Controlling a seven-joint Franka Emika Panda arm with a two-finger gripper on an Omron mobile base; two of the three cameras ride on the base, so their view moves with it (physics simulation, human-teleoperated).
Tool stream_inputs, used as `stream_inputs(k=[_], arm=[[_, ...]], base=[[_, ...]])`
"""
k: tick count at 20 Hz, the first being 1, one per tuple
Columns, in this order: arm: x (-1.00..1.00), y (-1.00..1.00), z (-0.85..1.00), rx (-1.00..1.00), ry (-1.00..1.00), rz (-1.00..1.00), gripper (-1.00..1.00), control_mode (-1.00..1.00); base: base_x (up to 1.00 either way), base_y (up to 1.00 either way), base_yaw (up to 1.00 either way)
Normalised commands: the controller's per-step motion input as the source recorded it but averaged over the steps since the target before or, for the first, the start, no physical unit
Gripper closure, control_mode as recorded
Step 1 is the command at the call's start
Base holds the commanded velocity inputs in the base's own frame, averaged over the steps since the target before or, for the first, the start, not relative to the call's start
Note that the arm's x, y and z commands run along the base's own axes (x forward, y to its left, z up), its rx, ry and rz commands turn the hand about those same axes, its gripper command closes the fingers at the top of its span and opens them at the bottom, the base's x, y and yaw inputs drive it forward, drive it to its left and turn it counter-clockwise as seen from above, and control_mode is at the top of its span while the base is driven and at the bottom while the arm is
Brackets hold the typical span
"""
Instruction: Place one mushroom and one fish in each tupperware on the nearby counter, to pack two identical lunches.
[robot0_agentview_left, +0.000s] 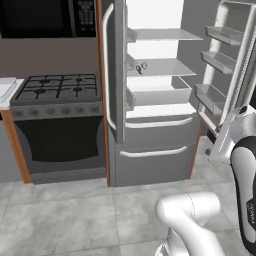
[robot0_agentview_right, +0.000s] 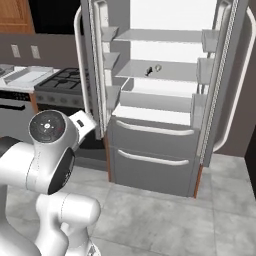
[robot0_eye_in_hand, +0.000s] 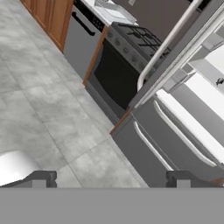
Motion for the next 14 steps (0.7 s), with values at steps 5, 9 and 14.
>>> stream_inputs(k=[5, 9, 14], arm=[[0.0, 0.0, 0.0, 0.0, 0.0, 0.0, -1.0, 1.0], [0.0, 0.0, 0.0, 0.0, 0.0, 0.0, -1.0, 1.0], [0.0, 0.0, 0.0, 0.0, 0.0, 0.0, -1.0, 1.0]], base=[[0.67, -0.18, 0.0], [0.74, -0.27, 0.0], [0.48, -0.49, 0.0]])
